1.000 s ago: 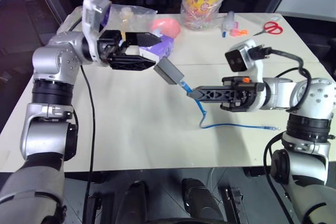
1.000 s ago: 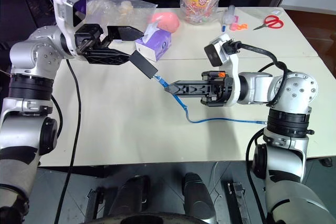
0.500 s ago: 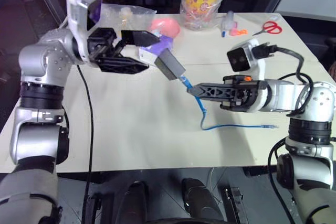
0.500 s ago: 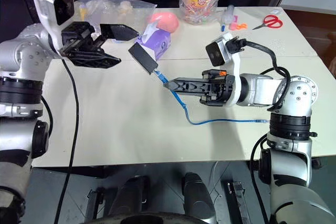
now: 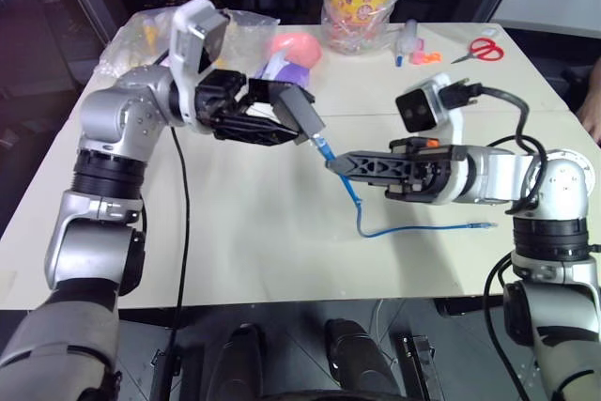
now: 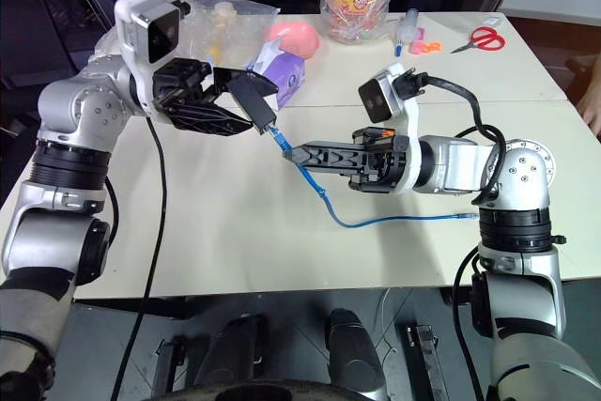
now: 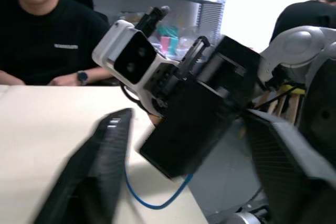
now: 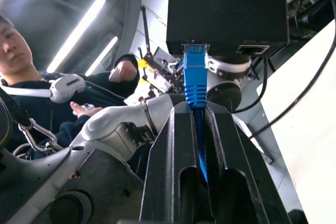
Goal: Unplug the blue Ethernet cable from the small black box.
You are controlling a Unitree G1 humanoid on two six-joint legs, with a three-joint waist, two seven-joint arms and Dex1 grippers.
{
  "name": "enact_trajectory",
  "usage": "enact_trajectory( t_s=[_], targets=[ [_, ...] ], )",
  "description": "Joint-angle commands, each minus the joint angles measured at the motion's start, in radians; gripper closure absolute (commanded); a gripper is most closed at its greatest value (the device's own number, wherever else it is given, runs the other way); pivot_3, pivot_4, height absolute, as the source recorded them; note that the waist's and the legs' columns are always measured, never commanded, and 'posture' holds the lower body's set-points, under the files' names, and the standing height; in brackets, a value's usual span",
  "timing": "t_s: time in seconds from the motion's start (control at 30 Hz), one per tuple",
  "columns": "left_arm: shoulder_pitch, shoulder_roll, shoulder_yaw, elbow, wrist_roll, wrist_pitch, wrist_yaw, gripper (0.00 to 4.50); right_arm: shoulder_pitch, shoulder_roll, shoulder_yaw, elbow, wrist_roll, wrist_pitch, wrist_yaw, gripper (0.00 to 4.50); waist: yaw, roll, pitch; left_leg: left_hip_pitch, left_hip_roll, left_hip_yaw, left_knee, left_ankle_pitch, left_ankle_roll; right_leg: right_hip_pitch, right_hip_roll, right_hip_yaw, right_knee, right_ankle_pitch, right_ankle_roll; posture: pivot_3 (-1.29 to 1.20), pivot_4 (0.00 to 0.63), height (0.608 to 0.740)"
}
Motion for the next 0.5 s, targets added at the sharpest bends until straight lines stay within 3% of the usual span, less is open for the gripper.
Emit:
enact_trajectory(
  t_s=[0.03,0.17,0.2,0.37,0.5],
  targets=[
    [-0.033,0.010,-0.011,-0.017,-0.035,-0.006,-0.003,2.63,-0.004,-0.012,0.003,-0.045,0.040,-0.031,-0.004,4.50,0.000,0.000,0.000,0.000,0.000,0.000,0.000,0.000,0.000,0.000,0.000,0.000,0.000,0.000,0.000,0.00,0.150,0.740],
    [-0.036,0.005,-0.006,-0.013,-0.028,-0.011,-0.003,3.70,0.008,-0.012,0.003,-0.068,0.034,-0.057,-0.008,4.50,0.003,0.000,0.000,0.000,0.000,0.000,0.000,0.000,0.000,0.000,0.000,0.000,0.000,0.000,0.000,0.00,0.150,0.740],
    [-0.034,0.004,-0.001,-0.015,-0.028,-0.008,-0.003,3.70,0.014,-0.008,-0.002,-0.075,0.025,-0.074,-0.015,4.50,0.003,0.000,0.000,0.000,0.000,0.000,0.000,0.000,0.000,0.000,0.000,0.000,0.000,0.000,0.000,0.00,0.150,0.740],
    [-0.018,-0.001,0.018,-0.025,-0.017,0.006,-0.003,3.73,0.033,-0.014,-0.014,-0.070,-0.011,-0.112,-0.038,2.35,0.002,0.000,0.000,0.000,0.000,0.000,0.000,0.000,0.000,0.000,0.000,0.000,0.000,0.000,0.000,0.00,0.150,0.740],
    [0.002,-0.004,0.042,-0.037,0.000,0.023,0.010,3.73,0.063,-0.082,-0.043,-0.127,-0.172,-0.140,-0.005,0.39,0.003,0.000,0.000,0.000,0.000,0.000,0.000,0.000,0.000,0.000,0.000,0.000,0.000,0.000,0.000,0.00,0.150,0.740]
  ],
)
